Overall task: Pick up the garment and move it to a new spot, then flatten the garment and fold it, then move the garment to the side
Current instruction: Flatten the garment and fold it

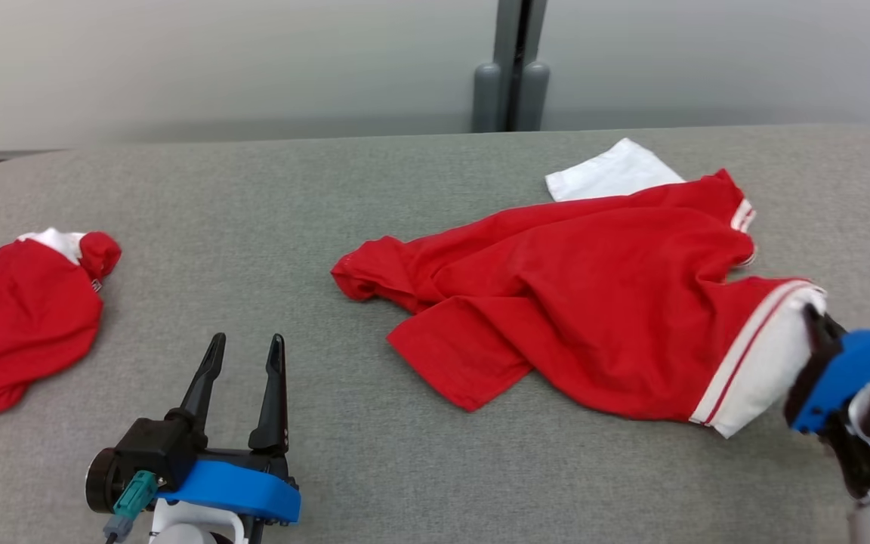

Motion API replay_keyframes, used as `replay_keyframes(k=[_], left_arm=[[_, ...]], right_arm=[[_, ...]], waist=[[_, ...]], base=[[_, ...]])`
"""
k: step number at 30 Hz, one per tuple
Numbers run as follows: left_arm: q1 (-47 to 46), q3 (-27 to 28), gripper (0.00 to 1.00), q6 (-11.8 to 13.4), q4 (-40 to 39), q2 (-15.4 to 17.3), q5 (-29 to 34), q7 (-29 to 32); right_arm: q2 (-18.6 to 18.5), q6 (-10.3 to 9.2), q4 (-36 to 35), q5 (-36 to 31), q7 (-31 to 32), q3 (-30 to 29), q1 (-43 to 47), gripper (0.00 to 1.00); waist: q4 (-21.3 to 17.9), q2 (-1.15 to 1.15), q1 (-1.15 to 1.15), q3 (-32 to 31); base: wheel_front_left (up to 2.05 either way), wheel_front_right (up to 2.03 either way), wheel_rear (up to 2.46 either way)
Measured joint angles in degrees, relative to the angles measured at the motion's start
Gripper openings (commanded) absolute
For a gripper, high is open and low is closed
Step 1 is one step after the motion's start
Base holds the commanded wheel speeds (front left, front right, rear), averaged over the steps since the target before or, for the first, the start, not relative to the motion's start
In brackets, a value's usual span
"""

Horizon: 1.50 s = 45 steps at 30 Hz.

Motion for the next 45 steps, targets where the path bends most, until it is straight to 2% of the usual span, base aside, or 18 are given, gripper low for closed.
replay_keyframes(k=[3,4,5,10,14,19,25,29,35,40,45], left_arm=[[0.01,-0.03,1.0,0.0,-0.18,-0.01,0.0,0.0],[0.0,-0.07,1.0,0.0,-0.14,0.0,-0.01,0.0],[0.0,-0.04,1.0,0.0,-0.13,0.01,-0.01,0.0],[-0.01,-0.29,1.0,0.0,0.18,0.01,-0.01,0.0],[0.0,-0.57,1.0,-0.01,0.6,0.03,-0.02,0.0],[0.05,-0.73,1.0,-0.02,0.87,0.11,-0.07,0.0],[0.87,-0.45,1.0,-0.02,0.79,0.05,-0.11,0.0],[1.41,0.27,1.0,-0.02,0.46,0.11,-0.09,0.0],[1.53,-2.29,1.0,-0.07,3.28,-0.14,-0.09,0.13],[-1.51,-8.42,1.0,-0.1,9.2,-1.1,-2.32,4.12],[-4.22,-14.73,1.0,-0.18,12.96,-1.71,-8.02,7.46]], right_arm=[[0.56,0.0,-8.01,-0.78,3.16,-1.52,4.61,0.0],[0.9,0.0,-10.29,-0.89,3.77,-1.88,5.84,0.9],[1.2,0.0,-12.23,-1.0,4.35,-2.09,6.91,1.0],[1.83,0.0,-17.74,-1.25,4.93,-3.48,11.49,1.0],[1.89,0.0,-18.28,0.26,1.77,-3.63,12.97,1.0],[1.92,0.0,-18.3,0.46,-7.99,-1.89,14.78,1.0],[1.99,0.01,-17.58,-0.48,-21.73,3.67,17.76,1.0],[1.99,0.0,-16.19,0.1,-27.21,7.95,19.35,1.0],[2.01,0.0,-13.83,1.16,-28.65,11.12,19.8,1.0],[2.01,0.0,-12.59,1.81,-28.82,13.3,18.25,1.0],[2.01,0.0,-11.56,2.5,-28.78,14.37,17.67,1.0]], waist=[[-1.14,0.0,0.0,-0.42],[-1.43,0.0,0.0,-0.51],[-1.66,0.0,0.0,-0.6],[-2.32,0.0,0.0,-1.07],[-2.27,0.0,0.0,-1.58],[-2.24,0.0,0.0,-2.27],[-2.74,0.0,0.0,-2.96],[-3.34,0.0,-0.01,-3.15],[-4.47,0.0,0.0,-2.57],[-6.19,0.0,0.0,-1.46],[-8.29,0.0,0.0,-0.4]], base=[[0.0,0.0,0.0],[0.0,0.0,0.0],[0.0,0.0,0.0],[0.0,0.0,0.0],[0.0,0.0,0.0],[0.0,0.0,0.0],[0.0,0.0,0.0],[0.0,0.0,0.0],[0.0,0.0,0.0],[0.0,0.0,0.0],[0.0,0.0,0.0]])
